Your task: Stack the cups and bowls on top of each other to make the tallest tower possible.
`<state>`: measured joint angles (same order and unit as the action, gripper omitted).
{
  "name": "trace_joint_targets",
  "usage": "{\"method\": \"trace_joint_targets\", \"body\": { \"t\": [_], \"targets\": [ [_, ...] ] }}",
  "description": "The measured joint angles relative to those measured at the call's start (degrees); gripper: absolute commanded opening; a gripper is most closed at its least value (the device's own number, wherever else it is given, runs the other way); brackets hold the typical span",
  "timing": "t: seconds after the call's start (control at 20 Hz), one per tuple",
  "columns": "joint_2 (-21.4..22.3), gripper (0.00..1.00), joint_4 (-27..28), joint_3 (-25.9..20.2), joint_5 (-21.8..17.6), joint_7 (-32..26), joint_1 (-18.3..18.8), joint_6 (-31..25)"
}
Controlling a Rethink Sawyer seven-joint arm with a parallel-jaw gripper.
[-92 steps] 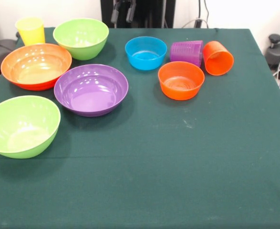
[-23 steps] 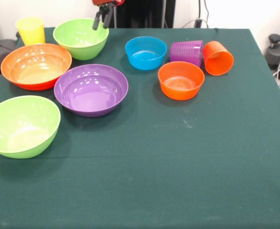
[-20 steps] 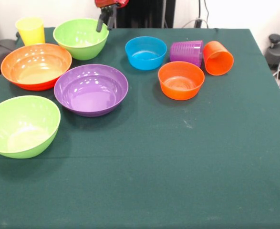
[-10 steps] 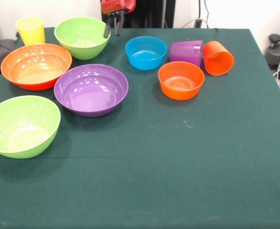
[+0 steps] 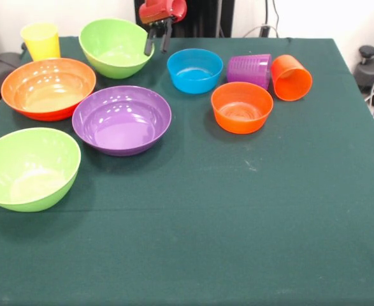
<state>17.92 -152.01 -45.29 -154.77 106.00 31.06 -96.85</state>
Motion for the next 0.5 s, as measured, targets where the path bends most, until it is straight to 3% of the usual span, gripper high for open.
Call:
{"method": "trace_joint_targets", "body": {
  "t": [0.5],
  "targets": [
    [-1.1,1.00,0.4,0.2,-0.6,0.0,-0.3,0.0]
  ]
}}
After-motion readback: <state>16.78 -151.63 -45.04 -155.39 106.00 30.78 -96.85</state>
